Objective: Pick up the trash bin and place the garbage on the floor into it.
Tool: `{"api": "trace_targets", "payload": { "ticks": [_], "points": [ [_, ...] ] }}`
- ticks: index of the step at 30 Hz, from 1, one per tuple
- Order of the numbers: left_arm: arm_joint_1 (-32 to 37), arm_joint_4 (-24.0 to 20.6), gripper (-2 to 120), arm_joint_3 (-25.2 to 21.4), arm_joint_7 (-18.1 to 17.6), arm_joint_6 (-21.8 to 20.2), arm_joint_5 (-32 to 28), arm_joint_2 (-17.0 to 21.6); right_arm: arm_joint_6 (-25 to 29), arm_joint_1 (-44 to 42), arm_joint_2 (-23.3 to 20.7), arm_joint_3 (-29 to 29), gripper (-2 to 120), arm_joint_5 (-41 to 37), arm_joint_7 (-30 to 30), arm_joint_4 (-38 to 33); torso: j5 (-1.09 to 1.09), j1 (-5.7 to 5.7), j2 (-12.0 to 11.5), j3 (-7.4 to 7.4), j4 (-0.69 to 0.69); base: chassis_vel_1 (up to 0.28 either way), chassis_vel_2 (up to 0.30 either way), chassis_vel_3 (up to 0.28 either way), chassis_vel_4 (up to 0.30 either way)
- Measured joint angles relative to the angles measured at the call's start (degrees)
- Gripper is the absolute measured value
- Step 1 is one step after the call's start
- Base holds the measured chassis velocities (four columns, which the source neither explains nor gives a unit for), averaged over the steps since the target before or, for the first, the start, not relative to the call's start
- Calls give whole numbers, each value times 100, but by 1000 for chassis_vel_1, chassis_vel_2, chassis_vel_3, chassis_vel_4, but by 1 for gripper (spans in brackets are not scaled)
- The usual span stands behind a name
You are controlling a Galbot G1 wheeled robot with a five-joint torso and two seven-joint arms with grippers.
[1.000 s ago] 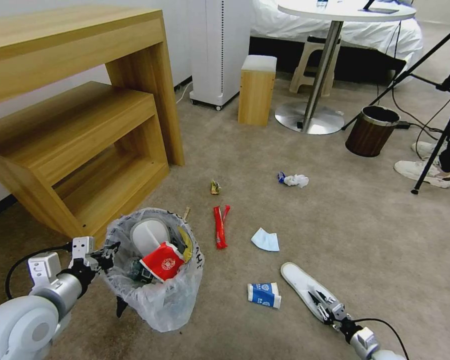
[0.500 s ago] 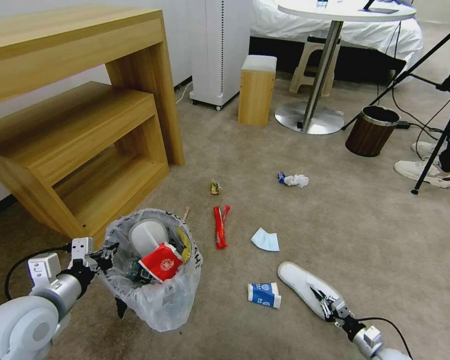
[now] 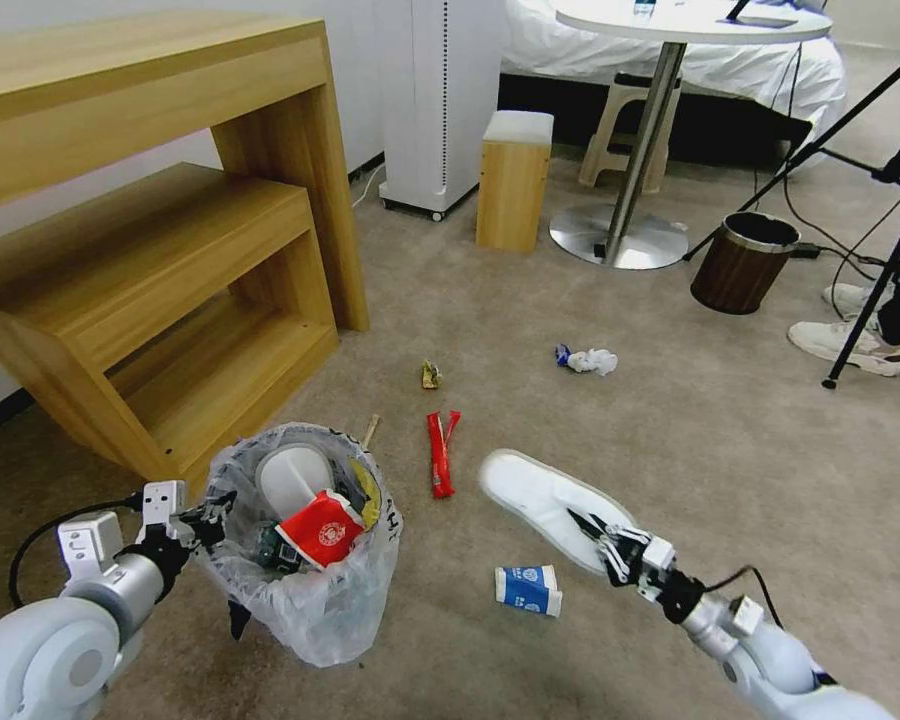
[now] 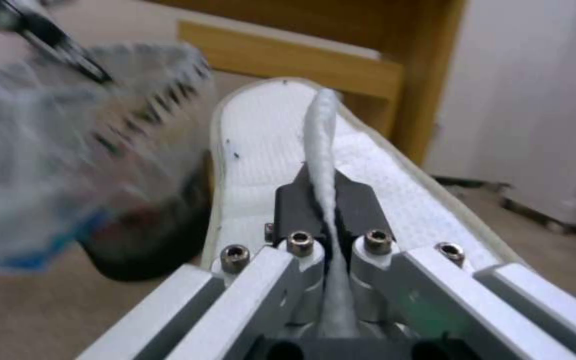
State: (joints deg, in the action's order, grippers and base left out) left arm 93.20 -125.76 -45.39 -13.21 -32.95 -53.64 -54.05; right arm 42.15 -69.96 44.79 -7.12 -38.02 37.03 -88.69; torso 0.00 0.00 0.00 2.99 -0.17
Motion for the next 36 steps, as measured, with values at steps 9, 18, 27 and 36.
{"api": "trace_targets", "payload": {
  "ticks": [9,18,27,36],
  "points": [
    [48,-72,0,-13,-28,-22,5,-25,-414,1046,-915,1020,0,-720,-502,-1077,-1,0,0,0,2,0,0,0,0],
    [-11,-79,0,82,-36,-45,51,-115,-918,2435,-760,2259,0,-1023,-1678,-1248,0,0,0,1,2,0,0,0,0],
    [37,-101,0,77,-36,-48,82,-118,-996,3278,-254,3227,0,-1018,-2095,-938,-1,0,0,1,2,0,0,0,0],
    [42,-108,0,68,-28,-33,93,-138,-958,4033,297,4189,0,-985,-2266,-627,-1,0,0,1,1,0,0,0,0]
  ]
}}
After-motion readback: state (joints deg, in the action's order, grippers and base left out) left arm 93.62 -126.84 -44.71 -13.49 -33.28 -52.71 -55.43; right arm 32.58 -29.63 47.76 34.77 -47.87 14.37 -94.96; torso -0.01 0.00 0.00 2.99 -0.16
